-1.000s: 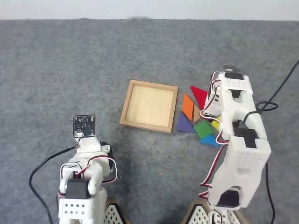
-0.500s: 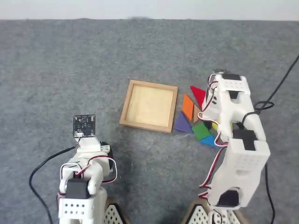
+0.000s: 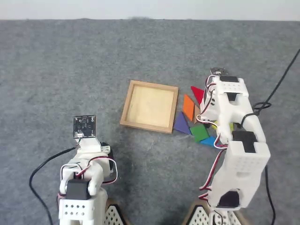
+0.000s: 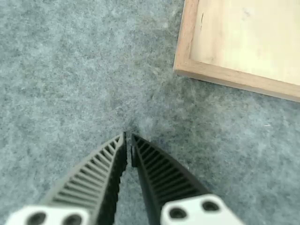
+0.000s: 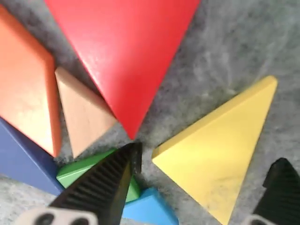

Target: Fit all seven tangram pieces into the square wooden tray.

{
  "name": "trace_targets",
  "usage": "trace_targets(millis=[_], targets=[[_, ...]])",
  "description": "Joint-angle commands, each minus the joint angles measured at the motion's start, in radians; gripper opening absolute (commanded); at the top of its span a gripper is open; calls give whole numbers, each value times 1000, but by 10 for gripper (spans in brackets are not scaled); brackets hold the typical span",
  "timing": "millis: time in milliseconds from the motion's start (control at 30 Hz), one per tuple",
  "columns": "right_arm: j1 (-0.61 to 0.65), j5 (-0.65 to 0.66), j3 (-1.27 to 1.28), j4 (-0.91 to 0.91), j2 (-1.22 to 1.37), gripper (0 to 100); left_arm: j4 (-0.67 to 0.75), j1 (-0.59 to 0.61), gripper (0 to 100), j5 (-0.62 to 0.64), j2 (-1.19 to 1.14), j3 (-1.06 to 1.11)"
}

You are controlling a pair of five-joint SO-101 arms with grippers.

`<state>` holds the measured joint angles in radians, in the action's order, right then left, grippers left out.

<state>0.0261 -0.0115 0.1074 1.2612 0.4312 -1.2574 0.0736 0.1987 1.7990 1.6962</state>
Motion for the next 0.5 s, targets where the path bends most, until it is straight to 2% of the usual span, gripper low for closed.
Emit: trace_targets(millis=[0, 100, 367, 467], targets=[[-8, 9, -5, -19, -25, 364, -5, 6, 14, -15, 20, -13], [-8, 9, -2, -24, -25, 316, -5, 6, 14, -15, 20, -13], [-4, 9, 0, -22, -24, 309, -5, 6, 14, -15, 20, -13], [-2, 9, 0, -22, -24, 270, -5, 6, 14, -15, 20, -13]])
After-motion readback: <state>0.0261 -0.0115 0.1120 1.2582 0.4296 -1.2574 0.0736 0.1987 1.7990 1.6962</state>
